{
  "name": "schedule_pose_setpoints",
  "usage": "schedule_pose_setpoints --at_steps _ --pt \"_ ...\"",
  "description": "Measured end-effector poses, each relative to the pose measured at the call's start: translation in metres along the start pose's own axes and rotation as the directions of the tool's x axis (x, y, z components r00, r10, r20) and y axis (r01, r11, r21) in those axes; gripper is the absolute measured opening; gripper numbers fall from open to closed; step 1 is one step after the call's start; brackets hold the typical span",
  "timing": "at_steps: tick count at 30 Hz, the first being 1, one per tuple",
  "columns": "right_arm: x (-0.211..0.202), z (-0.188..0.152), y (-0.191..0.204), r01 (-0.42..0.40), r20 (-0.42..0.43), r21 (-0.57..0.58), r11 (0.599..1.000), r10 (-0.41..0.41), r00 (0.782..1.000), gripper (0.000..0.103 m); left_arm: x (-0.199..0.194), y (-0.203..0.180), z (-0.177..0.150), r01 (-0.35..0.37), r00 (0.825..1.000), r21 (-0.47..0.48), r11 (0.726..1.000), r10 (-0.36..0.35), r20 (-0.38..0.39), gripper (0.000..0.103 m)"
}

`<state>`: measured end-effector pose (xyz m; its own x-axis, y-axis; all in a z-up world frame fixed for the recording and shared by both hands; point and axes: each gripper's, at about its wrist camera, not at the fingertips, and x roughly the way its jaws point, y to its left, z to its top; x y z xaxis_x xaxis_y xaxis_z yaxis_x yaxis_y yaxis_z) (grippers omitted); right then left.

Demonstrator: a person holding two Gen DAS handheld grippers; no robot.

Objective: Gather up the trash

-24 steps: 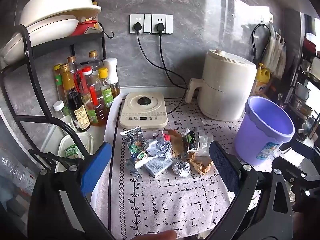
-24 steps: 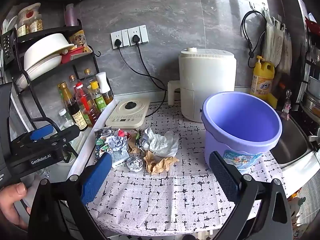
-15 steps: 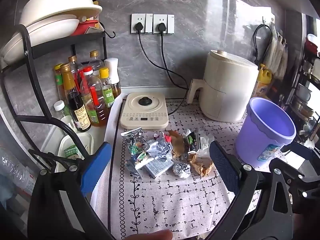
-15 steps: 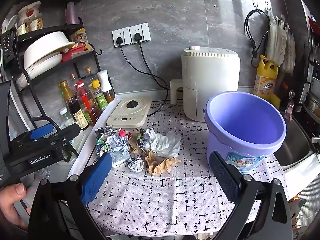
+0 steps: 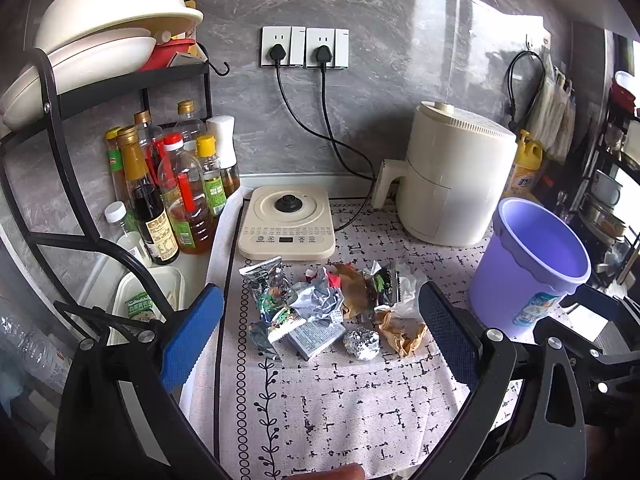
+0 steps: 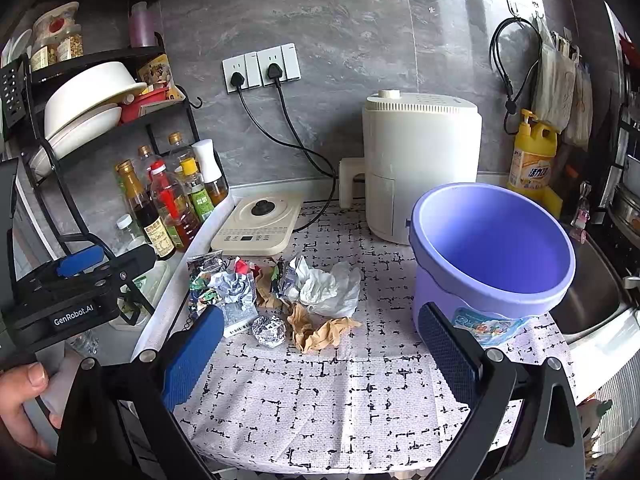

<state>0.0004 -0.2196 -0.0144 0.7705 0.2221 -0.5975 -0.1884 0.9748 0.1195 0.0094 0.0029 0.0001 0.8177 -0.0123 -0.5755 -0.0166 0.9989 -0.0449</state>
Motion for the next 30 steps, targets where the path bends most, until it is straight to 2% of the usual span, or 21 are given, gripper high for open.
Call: schedule_pose_setpoints --at_steps 30 --pt "-0.0014 -0.0001 -0.0018 0.025 0.000 0.011 1.000 -0.025 1.000 0.095 0.0054 0.0016 0.0034 0.028 0.999 -0.001 1.000 -0.028 -0.016 0.097"
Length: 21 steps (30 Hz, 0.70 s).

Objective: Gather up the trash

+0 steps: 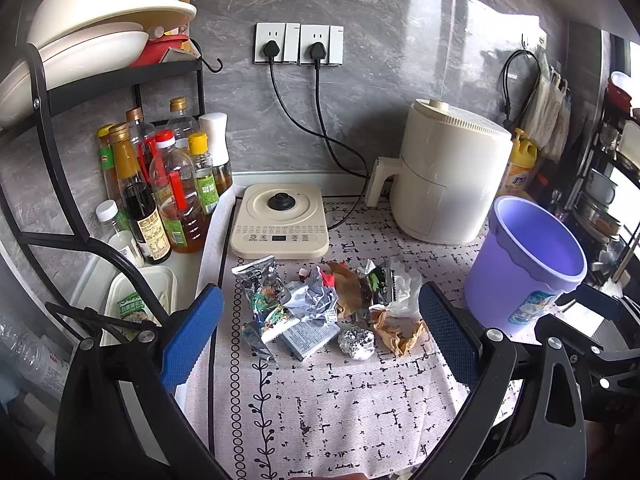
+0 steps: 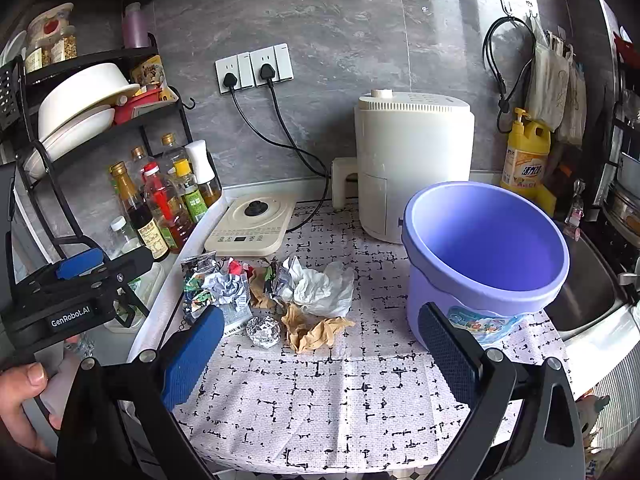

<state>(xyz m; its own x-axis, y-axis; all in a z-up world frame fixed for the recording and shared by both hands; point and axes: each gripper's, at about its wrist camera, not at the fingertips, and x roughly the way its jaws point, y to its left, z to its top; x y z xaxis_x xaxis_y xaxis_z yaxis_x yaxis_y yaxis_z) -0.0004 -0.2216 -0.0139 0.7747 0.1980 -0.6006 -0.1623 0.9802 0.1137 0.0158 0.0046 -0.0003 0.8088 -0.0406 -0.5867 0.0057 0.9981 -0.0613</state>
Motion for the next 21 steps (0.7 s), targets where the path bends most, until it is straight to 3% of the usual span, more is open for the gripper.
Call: schedule_pose_setpoints --at_steps 21 --pt "0.002 0.007 -0.005 0.037 0.017 0.014 0.999 -0.037 0.999 0.095 0.010 -0.004 0.005 0.032 0.999 0.012 0.999 -0.032 0.002 0.097"
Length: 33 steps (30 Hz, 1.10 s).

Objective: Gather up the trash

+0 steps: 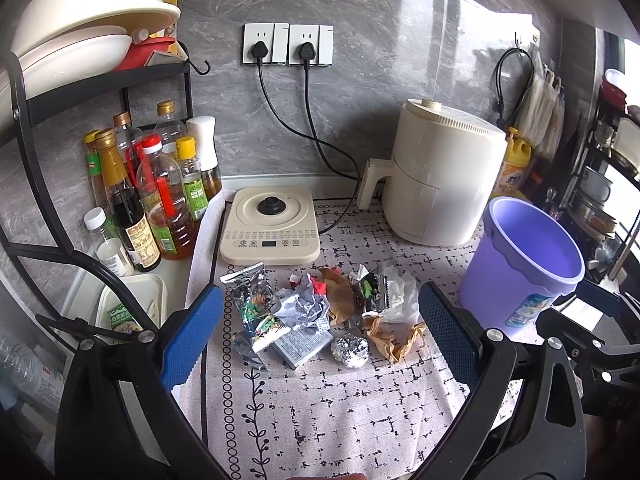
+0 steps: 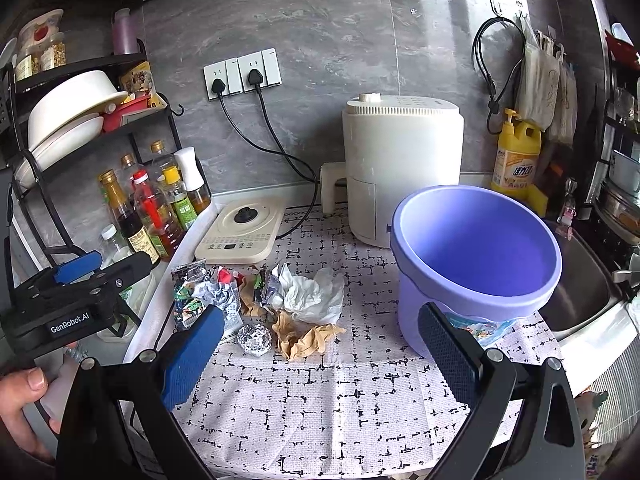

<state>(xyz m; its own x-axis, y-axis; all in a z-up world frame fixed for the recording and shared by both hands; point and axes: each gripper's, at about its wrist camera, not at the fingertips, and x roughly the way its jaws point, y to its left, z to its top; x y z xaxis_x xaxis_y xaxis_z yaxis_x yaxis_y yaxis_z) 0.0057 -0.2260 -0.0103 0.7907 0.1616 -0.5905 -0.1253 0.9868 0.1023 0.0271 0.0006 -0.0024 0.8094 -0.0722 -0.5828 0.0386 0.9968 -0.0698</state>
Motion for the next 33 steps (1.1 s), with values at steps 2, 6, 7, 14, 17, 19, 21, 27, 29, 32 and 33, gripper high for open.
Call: schedule_pose_setpoints --at_steps 2,6,7,14,17,19,21,27,29,32,33 --pt "0.000 0.001 0.000 0.004 0.001 0.002 1.000 -0.004 1.000 0.095 0.002 0.000 0.000 0.005 1.000 0.001 1.000 -0.005 -0.002 0.097" --pt "0.001 0.003 0.002 0.004 0.007 -0.002 1.000 -0.004 1.000 0.095 0.006 0.000 0.001 0.005 1.000 0.007 1.000 -0.005 -0.008 0.097" --pt "0.002 0.003 0.002 0.004 0.008 -0.002 1.000 -0.004 1.000 0.095 0.007 0.000 0.002 0.006 1.000 0.006 1.000 -0.006 -0.011 0.097" --pt "0.009 0.005 -0.002 0.005 0.002 0.012 1.000 -0.005 1.000 0.095 0.015 -0.001 0.003 0.007 1.000 0.014 1.000 -0.007 -0.025 0.097" --pt "0.015 0.005 -0.004 0.010 -0.008 0.020 1.000 -0.010 1.000 0.095 0.020 -0.002 0.002 0.008 0.999 0.014 1.000 -0.007 -0.036 0.097" --pt "0.020 0.004 -0.006 0.012 -0.021 0.024 1.000 -0.011 1.000 0.095 0.025 -0.001 0.000 0.007 0.999 0.011 1.000 -0.007 -0.046 0.097" --pt "0.025 0.002 -0.008 0.009 -0.034 0.028 1.000 -0.008 0.999 0.095 0.029 -0.001 -0.003 0.003 0.998 0.009 1.000 -0.002 -0.056 0.097" --pt "0.043 -0.007 -0.010 -0.002 -0.080 0.032 0.999 0.005 0.997 0.095 0.049 -0.001 -0.014 -0.008 0.995 0.004 1.000 0.008 -0.101 0.097" --pt "0.051 -0.011 -0.011 -0.006 -0.100 0.039 0.999 0.010 0.995 0.094 0.057 0.000 -0.018 -0.012 0.993 0.001 1.000 0.012 -0.115 0.096" --pt "0.063 -0.016 -0.009 -0.005 -0.130 0.022 1.000 0.007 0.992 0.090 0.068 0.003 -0.023 -0.017 0.992 -0.015 1.000 0.015 -0.128 0.090" --pt "0.067 -0.018 -0.008 -0.008 -0.139 0.015 1.000 0.010 0.990 0.089 0.072 0.005 -0.025 -0.020 0.991 -0.022 1.000 0.017 -0.134 0.088"
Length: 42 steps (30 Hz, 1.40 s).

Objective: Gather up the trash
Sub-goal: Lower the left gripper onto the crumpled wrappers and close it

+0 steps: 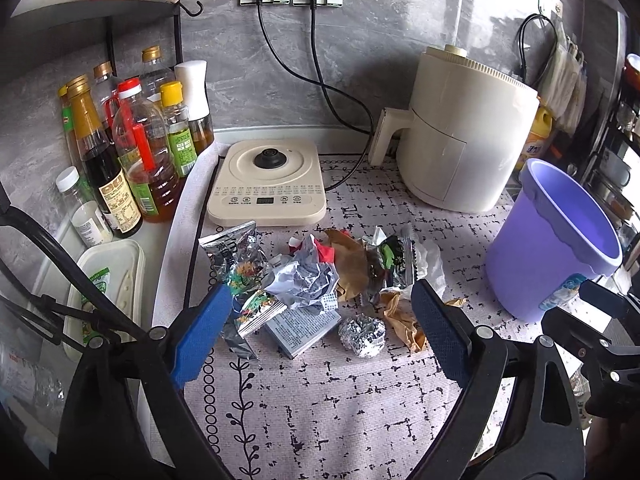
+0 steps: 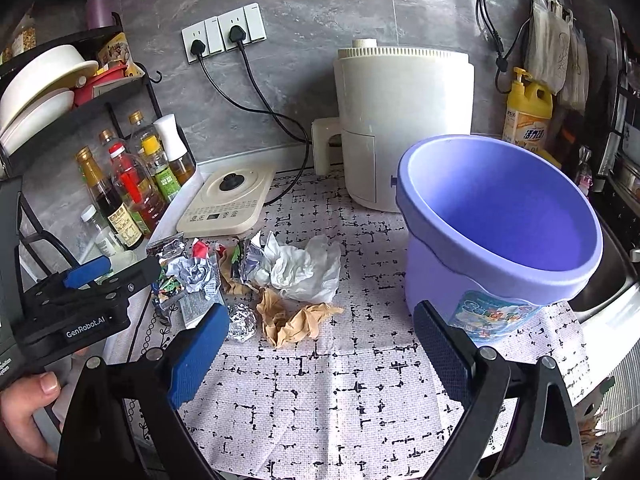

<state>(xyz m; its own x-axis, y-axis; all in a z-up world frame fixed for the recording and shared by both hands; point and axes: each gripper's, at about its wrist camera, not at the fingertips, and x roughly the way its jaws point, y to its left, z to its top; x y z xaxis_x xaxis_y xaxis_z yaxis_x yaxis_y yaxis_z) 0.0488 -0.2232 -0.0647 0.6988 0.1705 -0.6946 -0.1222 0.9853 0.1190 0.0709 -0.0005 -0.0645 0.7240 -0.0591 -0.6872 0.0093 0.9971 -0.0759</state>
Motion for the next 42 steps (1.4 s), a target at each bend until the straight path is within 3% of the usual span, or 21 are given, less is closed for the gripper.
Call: schedule_pose_setpoints --at_steps 4,7,26,32,42 --pt "0.014 -0.006 0.003 -0.019 -0.033 -0.015 1.000 0.018 0.999 0.082 0.014 0.006 -0.003 -0.022 1.000 -0.029 0.999 0.021 -0.009 0.077" --pt "0.025 -0.009 0.006 -0.030 -0.049 -0.020 0.999 0.029 0.998 0.080 0.024 0.008 -0.003 -0.046 0.999 -0.037 0.998 0.045 -0.013 0.074" --pt "0.082 -0.020 -0.001 -0.076 -0.113 -0.021 0.997 0.074 0.991 0.074 0.092 -0.006 -0.001 -0.181 0.983 0.020 0.983 0.181 -0.037 0.073" --pt "0.093 -0.023 0.000 -0.093 -0.123 -0.024 0.995 0.090 0.988 0.071 0.093 -0.008 -0.005 -0.179 0.983 0.026 0.984 0.180 -0.038 0.046" --pt "0.116 -0.034 0.011 -0.140 -0.134 -0.044 0.989 0.133 0.982 0.071 0.071 -0.010 0.001 -0.202 0.979 -0.001 0.979 0.202 0.038 0.041"
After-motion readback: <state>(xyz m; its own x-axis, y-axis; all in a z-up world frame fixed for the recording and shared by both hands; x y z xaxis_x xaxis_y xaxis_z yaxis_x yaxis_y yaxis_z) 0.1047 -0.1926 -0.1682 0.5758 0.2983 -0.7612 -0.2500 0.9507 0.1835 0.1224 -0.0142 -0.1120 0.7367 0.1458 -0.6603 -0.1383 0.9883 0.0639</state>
